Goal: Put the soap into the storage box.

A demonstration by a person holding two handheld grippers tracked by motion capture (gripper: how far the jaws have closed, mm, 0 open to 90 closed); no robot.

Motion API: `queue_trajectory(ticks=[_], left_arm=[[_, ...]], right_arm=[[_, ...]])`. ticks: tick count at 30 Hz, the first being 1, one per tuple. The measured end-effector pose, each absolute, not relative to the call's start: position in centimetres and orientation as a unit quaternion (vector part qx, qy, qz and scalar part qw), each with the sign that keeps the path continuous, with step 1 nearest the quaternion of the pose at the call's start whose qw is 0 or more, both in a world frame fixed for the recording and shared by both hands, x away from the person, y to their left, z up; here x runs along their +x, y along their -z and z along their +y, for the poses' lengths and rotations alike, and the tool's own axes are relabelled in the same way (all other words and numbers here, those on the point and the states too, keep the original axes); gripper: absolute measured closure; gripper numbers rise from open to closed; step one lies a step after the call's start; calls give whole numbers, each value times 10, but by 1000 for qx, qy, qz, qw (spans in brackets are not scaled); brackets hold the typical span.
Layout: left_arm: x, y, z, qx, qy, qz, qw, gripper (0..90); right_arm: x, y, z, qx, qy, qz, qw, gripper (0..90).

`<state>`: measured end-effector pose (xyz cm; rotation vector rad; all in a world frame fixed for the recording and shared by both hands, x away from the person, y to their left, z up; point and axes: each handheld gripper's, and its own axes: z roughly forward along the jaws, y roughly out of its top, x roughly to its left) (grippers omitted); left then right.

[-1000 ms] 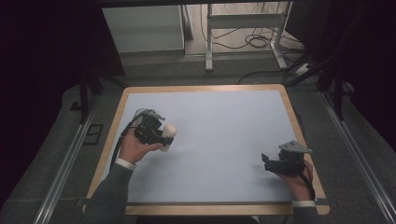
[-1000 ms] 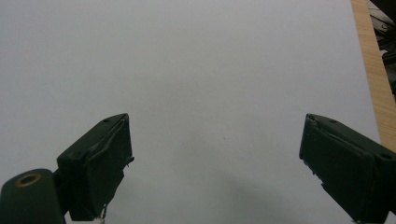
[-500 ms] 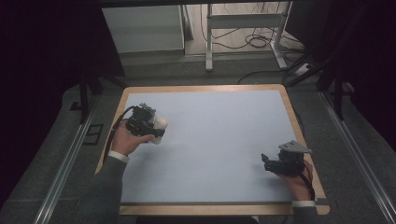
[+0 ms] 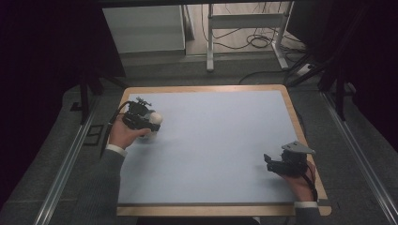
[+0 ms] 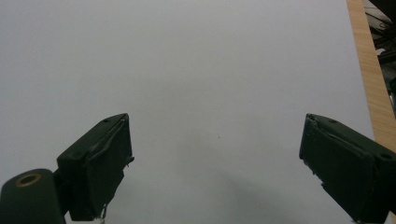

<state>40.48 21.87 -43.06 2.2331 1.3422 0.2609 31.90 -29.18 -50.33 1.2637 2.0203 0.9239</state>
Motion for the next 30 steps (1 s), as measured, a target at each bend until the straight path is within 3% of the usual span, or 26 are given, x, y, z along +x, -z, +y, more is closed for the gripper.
queue_trajectory(ticks=[30], left_arm=[[445, 447, 242, 796, -93, 556, 218, 496]], right_arm=[[320, 505, -293, 477, -342, 757, 287, 93]])
